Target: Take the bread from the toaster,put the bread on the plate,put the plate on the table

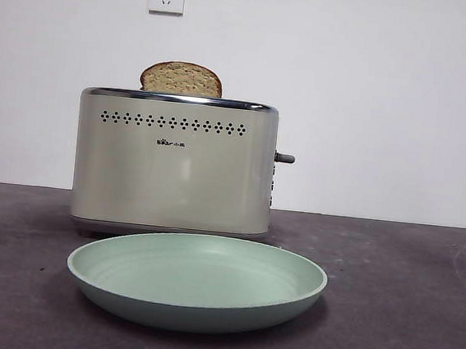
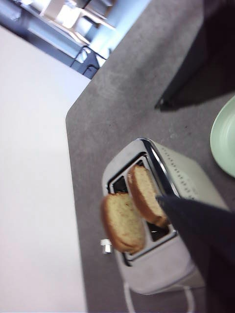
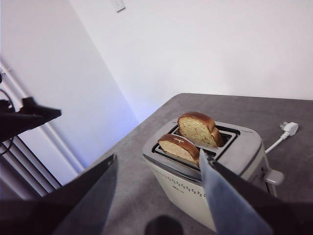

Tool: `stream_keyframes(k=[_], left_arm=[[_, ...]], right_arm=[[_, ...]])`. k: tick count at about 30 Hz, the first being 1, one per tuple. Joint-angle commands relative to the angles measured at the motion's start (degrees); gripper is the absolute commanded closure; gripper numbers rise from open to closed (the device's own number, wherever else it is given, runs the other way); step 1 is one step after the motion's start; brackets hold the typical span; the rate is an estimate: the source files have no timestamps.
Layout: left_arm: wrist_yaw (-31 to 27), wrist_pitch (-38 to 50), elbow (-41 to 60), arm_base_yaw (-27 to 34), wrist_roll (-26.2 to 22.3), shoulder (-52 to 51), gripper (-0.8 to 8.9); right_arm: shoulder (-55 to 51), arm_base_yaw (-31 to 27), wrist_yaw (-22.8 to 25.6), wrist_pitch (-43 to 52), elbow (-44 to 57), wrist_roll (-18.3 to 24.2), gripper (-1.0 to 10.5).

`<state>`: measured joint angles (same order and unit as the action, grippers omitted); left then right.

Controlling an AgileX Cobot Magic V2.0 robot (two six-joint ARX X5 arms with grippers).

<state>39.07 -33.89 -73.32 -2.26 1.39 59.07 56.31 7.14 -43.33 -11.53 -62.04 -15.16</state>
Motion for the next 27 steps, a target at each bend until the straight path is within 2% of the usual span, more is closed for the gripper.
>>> stream_keyframes(k=[1,3,12,16,19,21,27], left_arm=[[0.4,0.7,-2.5,-0.7,-10.1,3.0,4.07],[0.2,0.2,-5.8,-1.2,-14.0,6.1,4.09],[-2.4,-6.8,-23.7,-6.1,-25.8,23.2,4.1],[-8.3,-11.0,-28.7,-10.1,-32.2,29.8,4.4],[-17.0,-12.6,-29.7,-13.2,-35.4,33.8,4.74],[-20.6,-13.7,-29.7,-15.1,-36.9,36.2,4.74],[-22.5,-15.5,-29.7,-18.4,-39.0,41.6,4.74]], right_arm=[[-0.1,0.1,-0.1,0.3,-0.3,0.5,6.6],[-0.1,0.1,-0.1,0.3,-0.3,0.4,6.7],[-0.1,0.1,-0.1,0.3,-0.3,0.4,6.7],[-0.1,0.1,0.0,0.3,-0.3,0.4,6.7],[-0.1,0.1,0.0,0.3,-0.3,0.4,6.7],[-0.1,0.1,0.0,0.3,-0.3,0.4,6.7],[-0.1,0.1,0.2,0.3,-0.3,0.4,6.7]])
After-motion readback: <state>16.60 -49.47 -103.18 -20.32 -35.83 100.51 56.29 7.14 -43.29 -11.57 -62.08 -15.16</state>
